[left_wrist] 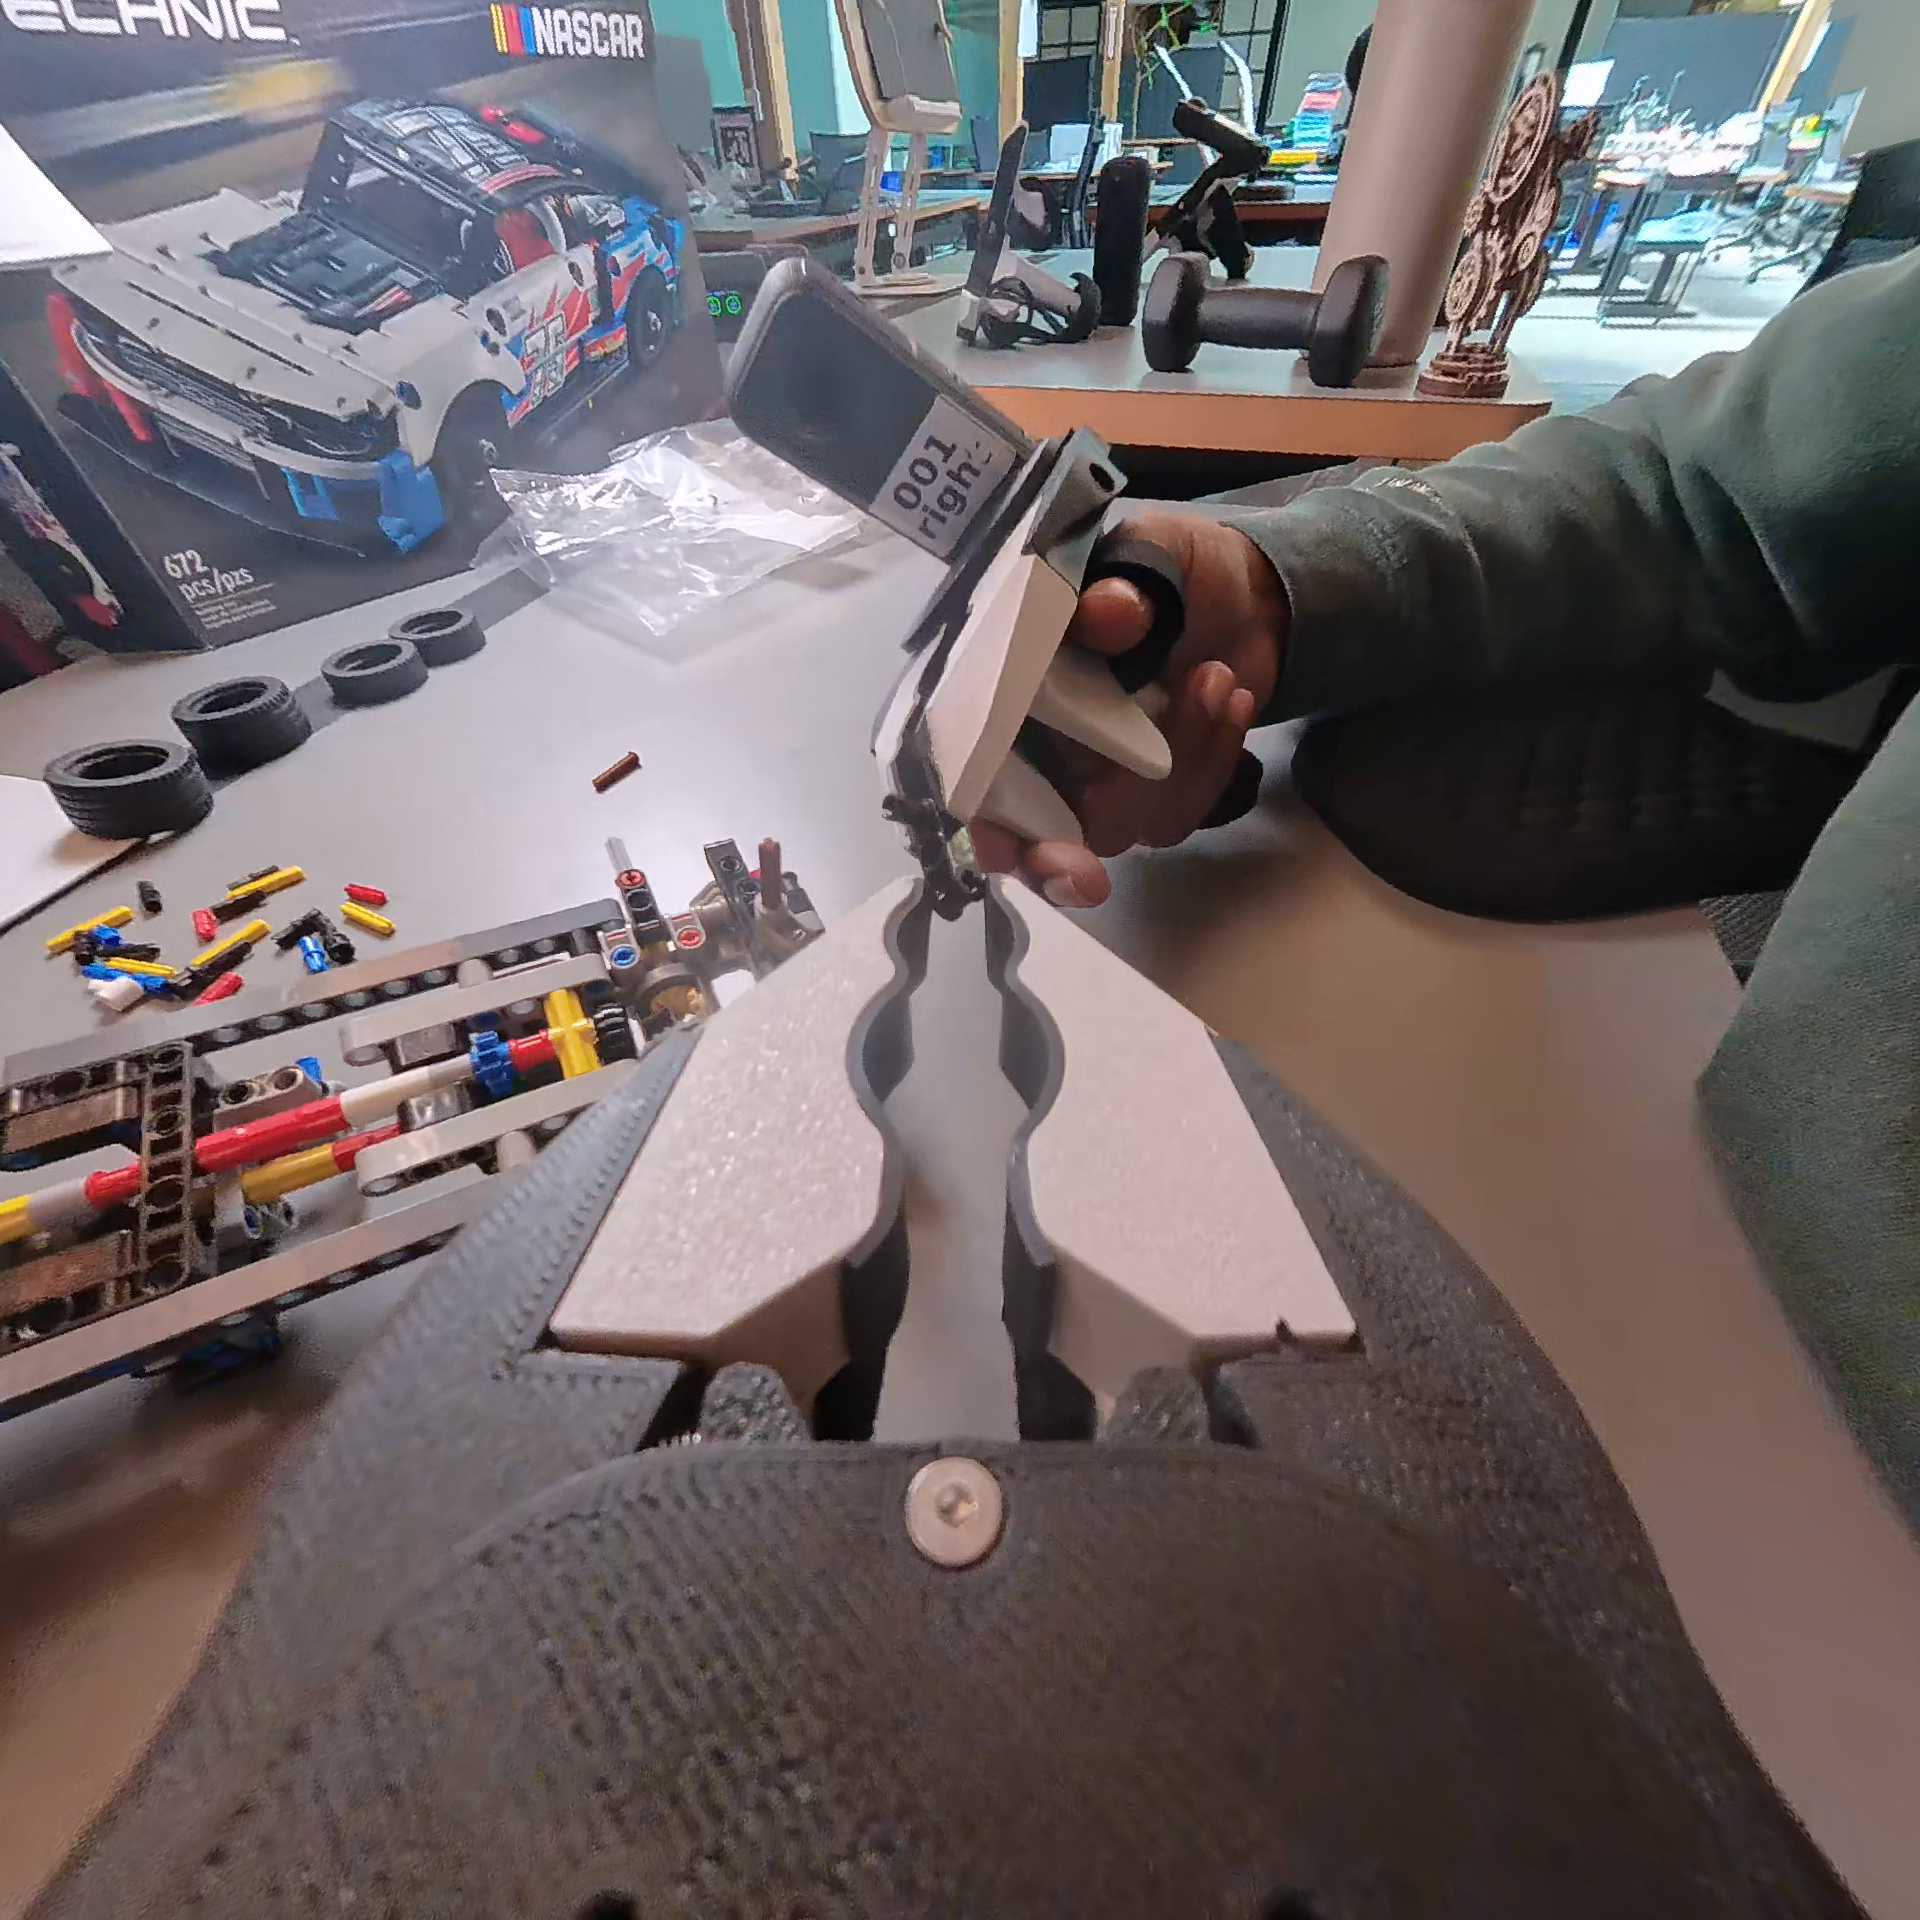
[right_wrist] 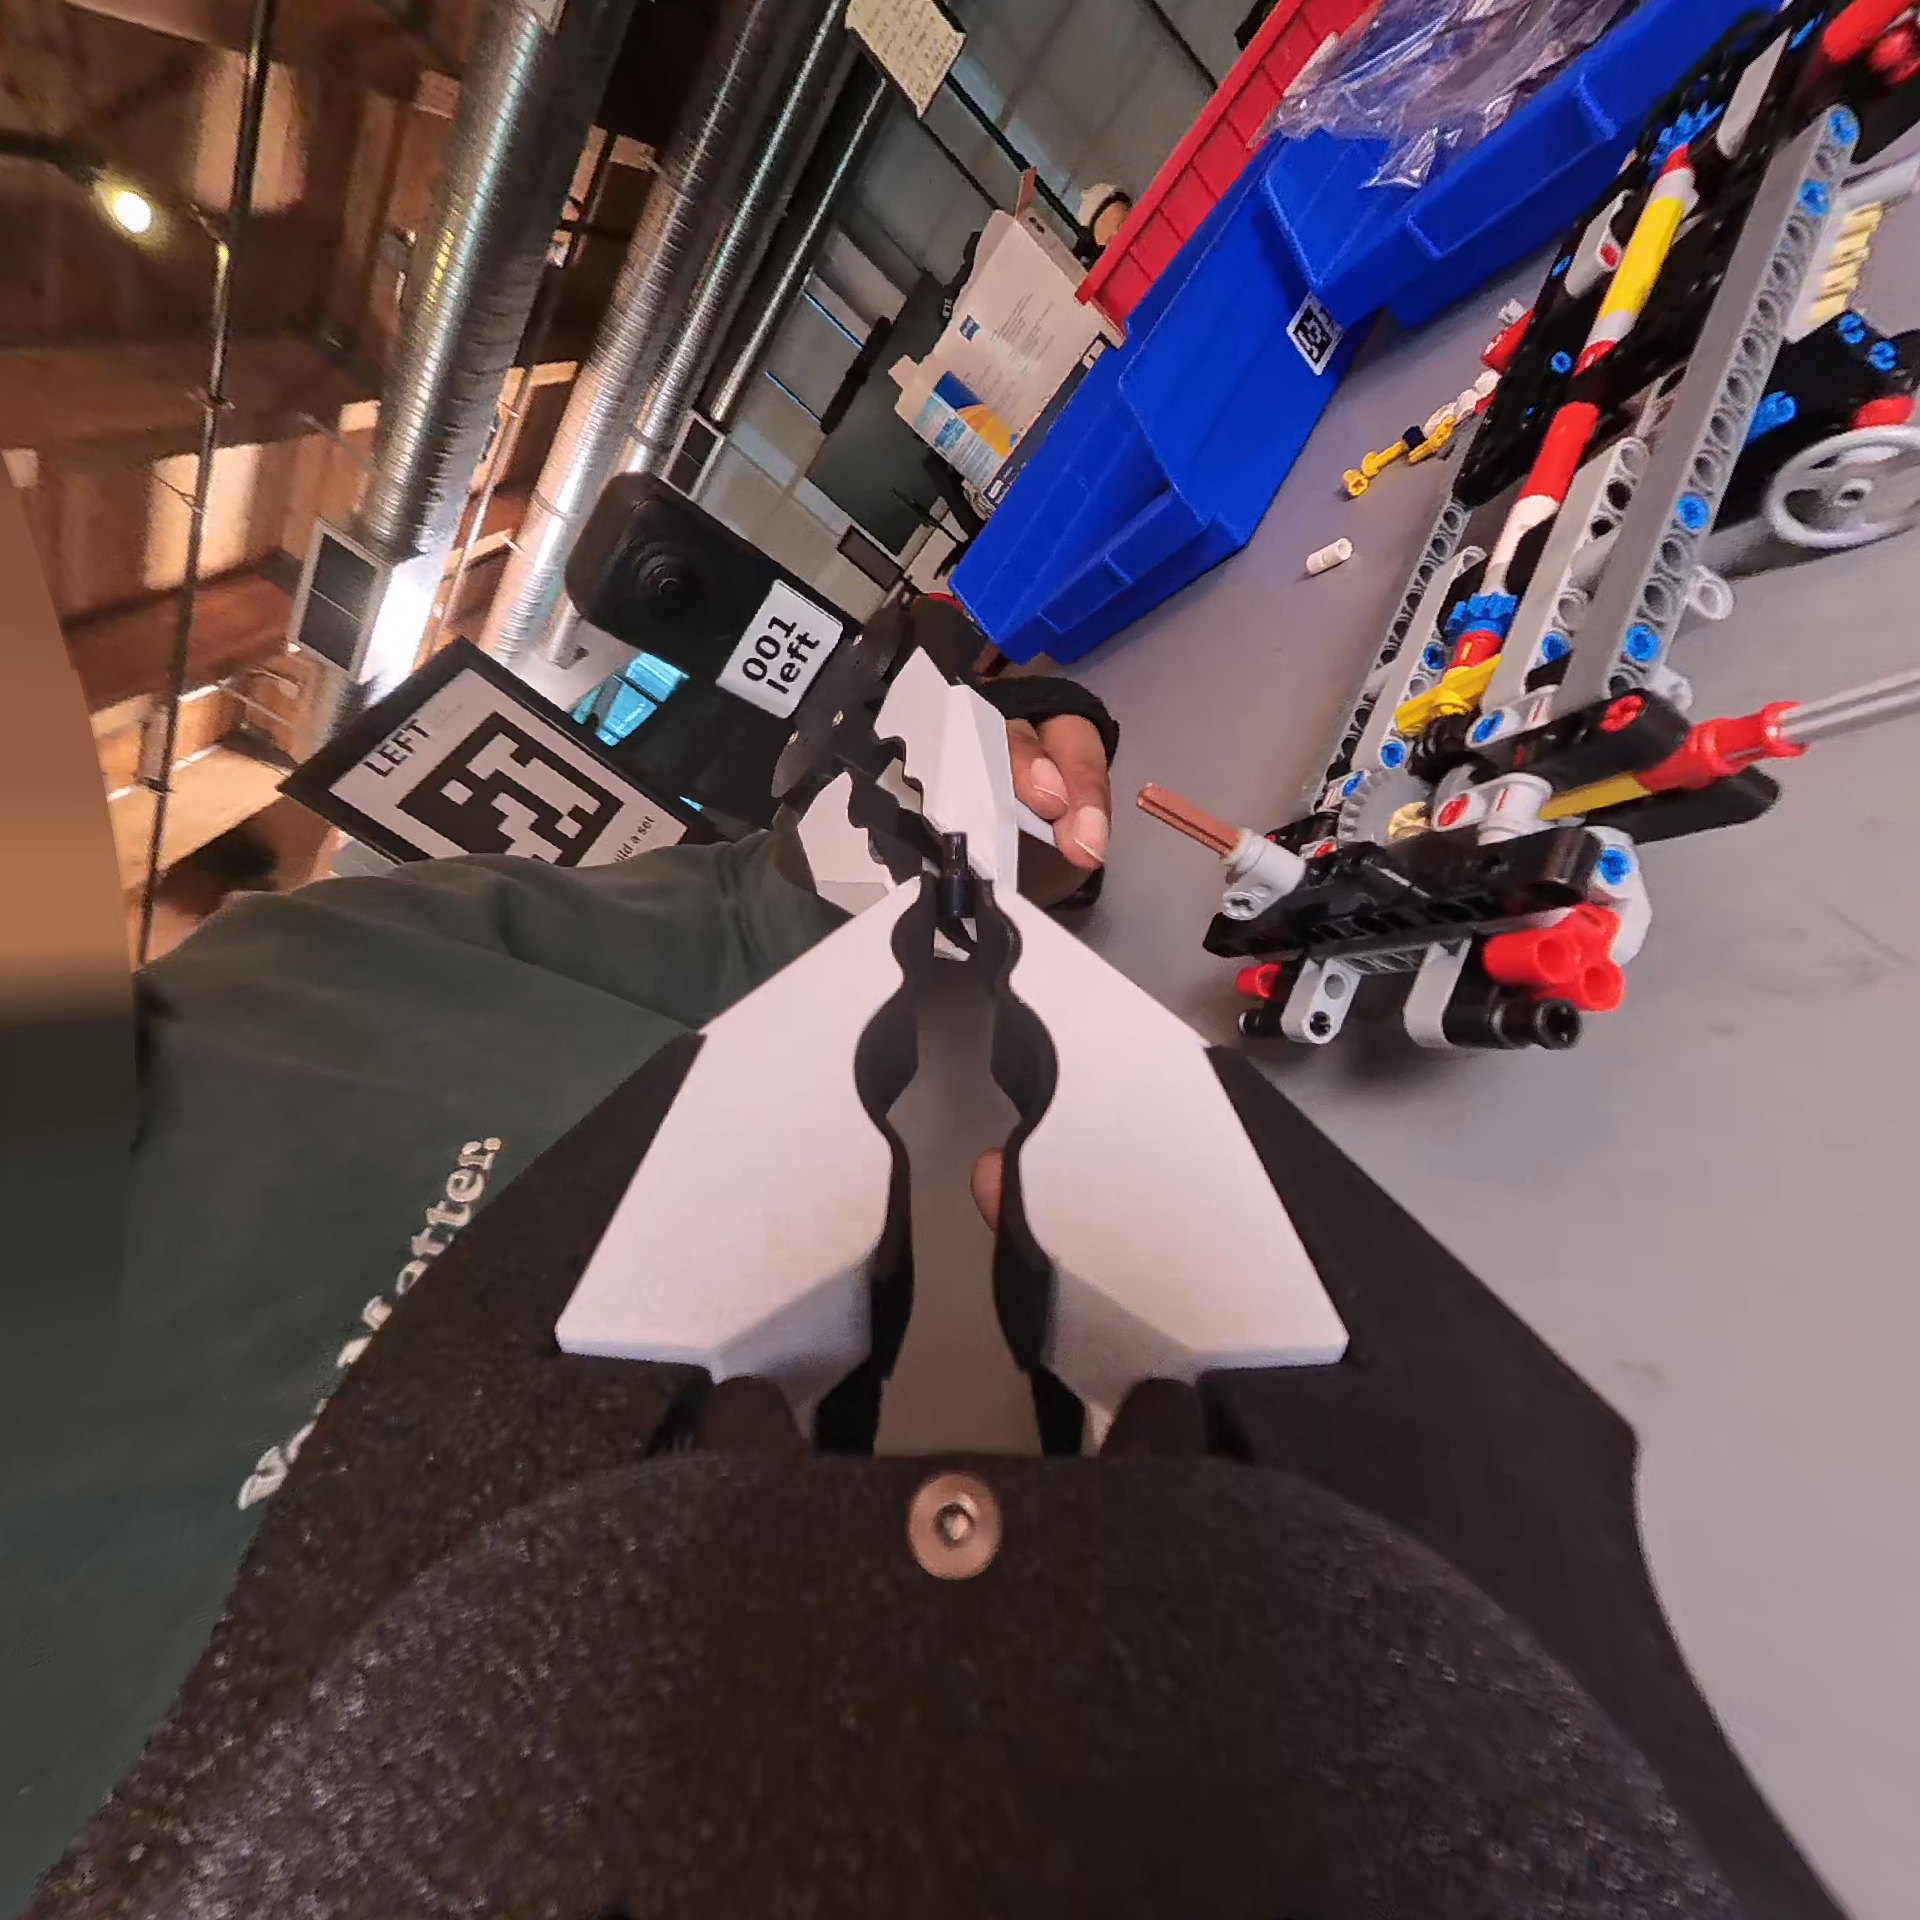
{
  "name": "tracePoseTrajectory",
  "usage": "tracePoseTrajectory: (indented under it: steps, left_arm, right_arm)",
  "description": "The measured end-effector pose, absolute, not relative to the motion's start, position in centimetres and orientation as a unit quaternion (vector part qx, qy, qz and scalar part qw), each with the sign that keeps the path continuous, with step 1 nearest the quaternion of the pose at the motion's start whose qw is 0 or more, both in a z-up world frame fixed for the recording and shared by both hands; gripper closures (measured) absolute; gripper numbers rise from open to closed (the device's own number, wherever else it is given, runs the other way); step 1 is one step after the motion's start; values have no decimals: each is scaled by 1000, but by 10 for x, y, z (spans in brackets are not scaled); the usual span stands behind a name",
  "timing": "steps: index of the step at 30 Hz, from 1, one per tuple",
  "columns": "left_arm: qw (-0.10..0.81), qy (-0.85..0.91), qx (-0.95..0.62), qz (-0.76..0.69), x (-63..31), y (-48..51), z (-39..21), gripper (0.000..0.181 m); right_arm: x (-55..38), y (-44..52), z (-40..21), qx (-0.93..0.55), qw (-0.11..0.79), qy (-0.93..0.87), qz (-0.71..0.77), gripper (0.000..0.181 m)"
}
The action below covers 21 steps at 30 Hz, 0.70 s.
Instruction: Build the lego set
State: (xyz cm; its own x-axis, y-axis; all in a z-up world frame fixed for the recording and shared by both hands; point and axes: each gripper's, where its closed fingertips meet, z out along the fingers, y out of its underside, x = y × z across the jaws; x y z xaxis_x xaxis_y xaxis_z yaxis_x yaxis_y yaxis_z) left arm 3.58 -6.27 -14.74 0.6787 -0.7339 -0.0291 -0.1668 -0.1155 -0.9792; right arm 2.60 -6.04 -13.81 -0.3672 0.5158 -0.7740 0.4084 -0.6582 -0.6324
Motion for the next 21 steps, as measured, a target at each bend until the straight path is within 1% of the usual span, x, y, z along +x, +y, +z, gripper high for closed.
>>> tracePoseTrajectory:
  steps: [3,8,13,18,21]
  left_arm:
    - [574,303,-711,-273,35,-63,-146,173]
    - [561,277,-713,-317,33,-64,-143,173]
    - [536,249,-712,-380,32,-65,-144,174]
    - [520,232,-707,-420,31,-66,-143,175]
    - [516,220,-702,-439,30,-67,-140,175]
  right_arm:
    - [26,-60,-139,-563,22,-401,723,177]
    - [25,-61,-142,-563,28,-410,717,177]
    - [26,-63,-151,-561,72,-470,678,176]
    - [28,-68,-155,-551,81,-498,664,177]
    - [28,-63,-159,-551,107,-514,649,175]
